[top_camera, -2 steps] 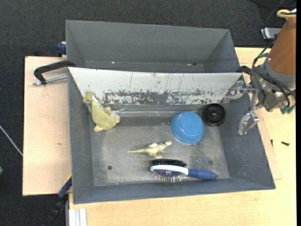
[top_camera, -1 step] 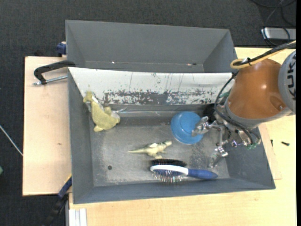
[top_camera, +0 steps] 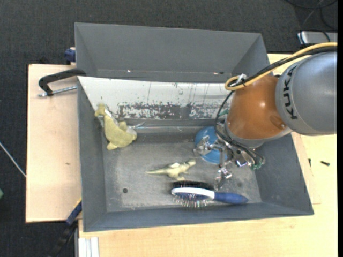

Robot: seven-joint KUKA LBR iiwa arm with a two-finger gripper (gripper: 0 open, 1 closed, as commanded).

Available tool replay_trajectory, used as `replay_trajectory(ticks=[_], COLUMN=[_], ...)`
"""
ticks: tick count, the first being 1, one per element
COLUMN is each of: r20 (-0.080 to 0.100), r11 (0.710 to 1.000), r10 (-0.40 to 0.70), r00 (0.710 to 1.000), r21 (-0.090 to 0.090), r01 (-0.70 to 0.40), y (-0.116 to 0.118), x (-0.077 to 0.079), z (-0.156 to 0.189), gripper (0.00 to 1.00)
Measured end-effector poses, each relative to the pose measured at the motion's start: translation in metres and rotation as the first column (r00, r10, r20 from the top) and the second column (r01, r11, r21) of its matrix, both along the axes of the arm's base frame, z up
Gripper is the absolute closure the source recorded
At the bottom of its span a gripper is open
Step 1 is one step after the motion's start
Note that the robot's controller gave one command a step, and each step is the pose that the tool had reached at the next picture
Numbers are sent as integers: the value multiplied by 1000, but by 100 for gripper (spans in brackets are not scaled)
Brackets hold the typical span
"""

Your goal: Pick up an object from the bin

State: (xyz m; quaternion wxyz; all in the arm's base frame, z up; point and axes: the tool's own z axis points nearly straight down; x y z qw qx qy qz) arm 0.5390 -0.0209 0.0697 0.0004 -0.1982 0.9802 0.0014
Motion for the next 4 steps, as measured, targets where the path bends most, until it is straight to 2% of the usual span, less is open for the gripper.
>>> replay_trajectory(ticks=[1, 2, 3, 4], r20=[9, 4, 7, 8], r11=[1000, 1000, 956, 812], r10=[-5, -5, 294, 584], r00=[1000, 1000, 956, 812], r21=[-2, -3, -4, -5], r01=[5, 5, -294, -584], y=[-3, -4, -39, -64], x=[2, 0, 34, 60], z=[5, 3, 10, 5], gripper=[100, 0, 0, 0])
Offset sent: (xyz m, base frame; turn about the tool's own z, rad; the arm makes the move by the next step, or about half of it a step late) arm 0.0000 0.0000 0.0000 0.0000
